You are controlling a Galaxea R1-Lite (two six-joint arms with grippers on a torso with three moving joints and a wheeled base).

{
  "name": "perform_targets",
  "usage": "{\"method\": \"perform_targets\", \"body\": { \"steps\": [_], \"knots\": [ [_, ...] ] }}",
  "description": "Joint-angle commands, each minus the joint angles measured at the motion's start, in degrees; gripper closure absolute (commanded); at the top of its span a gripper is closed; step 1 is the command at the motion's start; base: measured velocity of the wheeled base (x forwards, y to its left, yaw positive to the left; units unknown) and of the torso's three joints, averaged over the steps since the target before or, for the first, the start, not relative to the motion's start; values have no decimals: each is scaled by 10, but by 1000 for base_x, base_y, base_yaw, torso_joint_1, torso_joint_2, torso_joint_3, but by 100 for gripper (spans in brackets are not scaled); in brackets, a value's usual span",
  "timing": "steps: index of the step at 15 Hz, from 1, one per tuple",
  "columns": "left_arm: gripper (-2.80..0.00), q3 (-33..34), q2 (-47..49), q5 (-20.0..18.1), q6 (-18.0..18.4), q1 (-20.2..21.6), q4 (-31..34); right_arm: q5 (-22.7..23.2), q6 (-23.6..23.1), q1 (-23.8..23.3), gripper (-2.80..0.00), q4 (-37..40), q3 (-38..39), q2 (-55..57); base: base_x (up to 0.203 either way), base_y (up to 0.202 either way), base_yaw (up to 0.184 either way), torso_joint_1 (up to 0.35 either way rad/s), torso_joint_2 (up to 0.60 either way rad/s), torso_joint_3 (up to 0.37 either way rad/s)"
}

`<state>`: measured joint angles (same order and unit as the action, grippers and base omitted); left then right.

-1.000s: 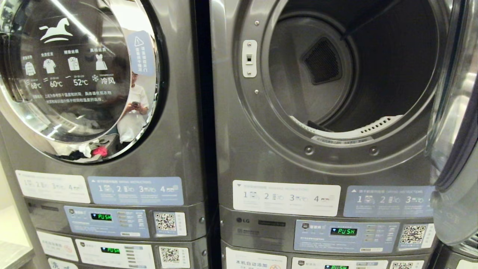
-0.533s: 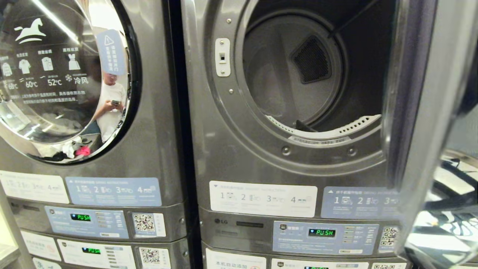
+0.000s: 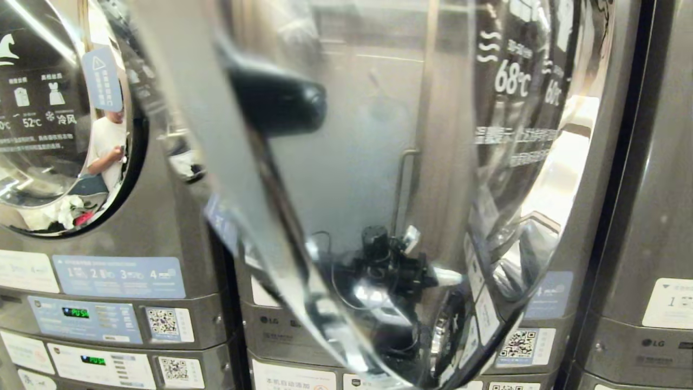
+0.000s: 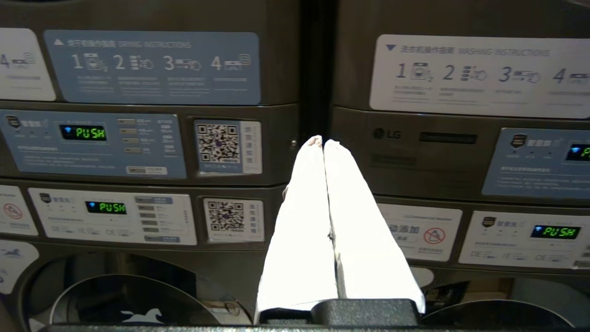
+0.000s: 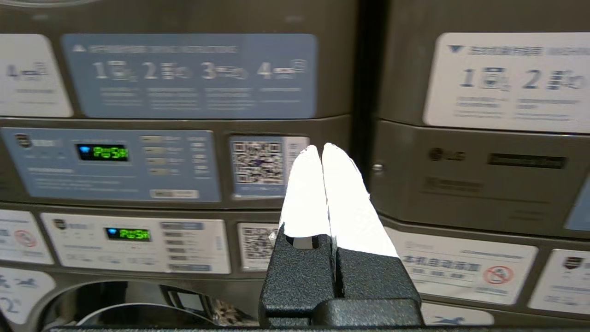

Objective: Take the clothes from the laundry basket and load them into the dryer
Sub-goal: Open the dryer

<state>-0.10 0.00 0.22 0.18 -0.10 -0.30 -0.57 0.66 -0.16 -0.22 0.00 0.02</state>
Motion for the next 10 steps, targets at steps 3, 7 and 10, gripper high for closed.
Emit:
{"method": "perform_targets", "body": {
  "steps": [3,7,10],
  "knots": [
    [0,0,0,0,0,0,0,0,1,0,0,0,0,-1,0,-195,-1,2,2,3],
    [0,0,0,0,0,0,-1,0,2,0,0,0,0,-1,0,-196,1,3,0,4],
    [0,0,0,0,0,0,0,0,2,0,0,0,0,-1,0,-194,1,3,5,1]
  ]
}}
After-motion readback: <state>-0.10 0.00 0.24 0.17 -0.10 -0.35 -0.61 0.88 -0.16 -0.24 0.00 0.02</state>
